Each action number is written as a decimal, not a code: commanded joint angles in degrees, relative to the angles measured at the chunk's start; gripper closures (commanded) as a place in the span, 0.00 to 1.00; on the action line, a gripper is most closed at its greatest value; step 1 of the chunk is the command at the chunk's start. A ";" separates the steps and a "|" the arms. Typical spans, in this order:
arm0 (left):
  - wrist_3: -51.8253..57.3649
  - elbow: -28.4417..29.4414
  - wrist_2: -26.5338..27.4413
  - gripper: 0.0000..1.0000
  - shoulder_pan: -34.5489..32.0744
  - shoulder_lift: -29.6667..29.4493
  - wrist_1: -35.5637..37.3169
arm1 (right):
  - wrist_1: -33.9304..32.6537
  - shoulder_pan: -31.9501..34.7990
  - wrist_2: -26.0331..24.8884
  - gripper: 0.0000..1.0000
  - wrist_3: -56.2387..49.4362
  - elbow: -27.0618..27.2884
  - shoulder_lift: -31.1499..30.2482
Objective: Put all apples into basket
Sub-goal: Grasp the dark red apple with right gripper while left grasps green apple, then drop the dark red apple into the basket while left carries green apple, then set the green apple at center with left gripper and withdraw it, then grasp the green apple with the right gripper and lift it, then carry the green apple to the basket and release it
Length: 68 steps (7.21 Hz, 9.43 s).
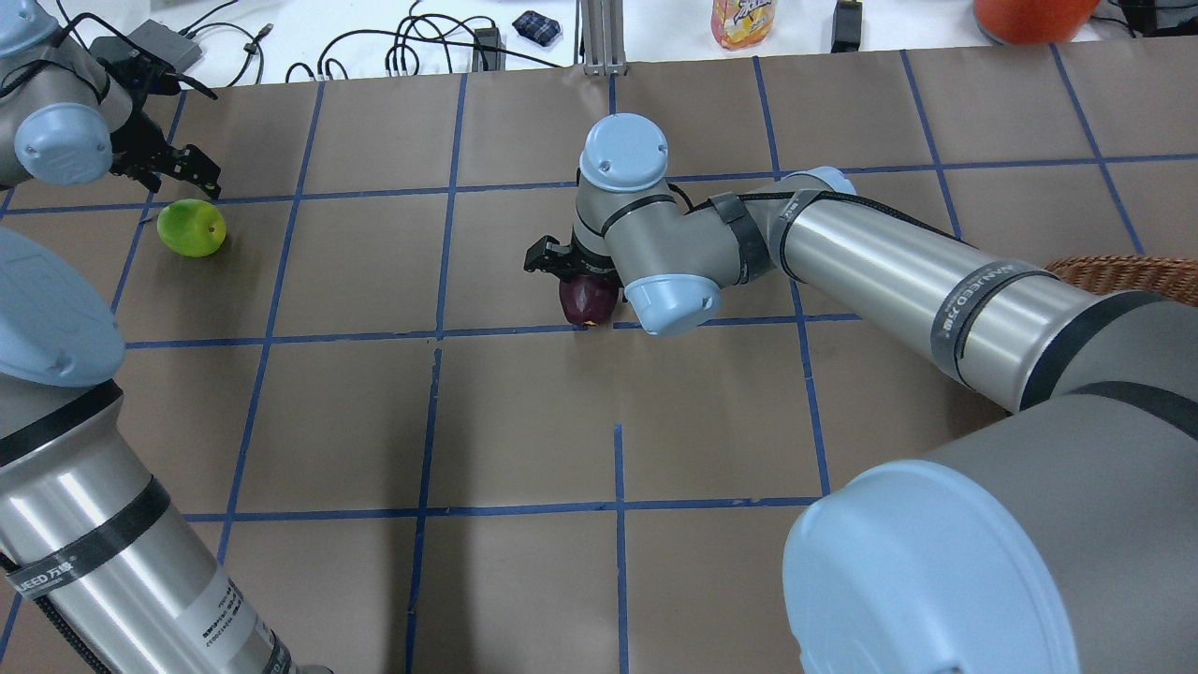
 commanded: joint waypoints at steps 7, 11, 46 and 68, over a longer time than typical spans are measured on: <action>-3.20 -4.05 0.18 1.00 -0.93 6.73 -8.14 | -2.05 1.53 4.74 0.49 -1.62 -0.31 0.41; -22.24 -11.04 -11.75 1.00 -7.89 12.89 -18.82 | 14.40 -8.44 3.43 0.67 -11.25 -4.27 -6.67; -31.87 -8.17 0.78 0.00 -23.80 38.48 -29.67 | 14.65 1.78 3.60 0.00 7.31 -16.37 1.09; -35.38 -12.39 0.00 0.00 -24.24 39.89 -31.48 | 38.55 -13.03 -1.49 0.72 -21.44 -18.62 -7.74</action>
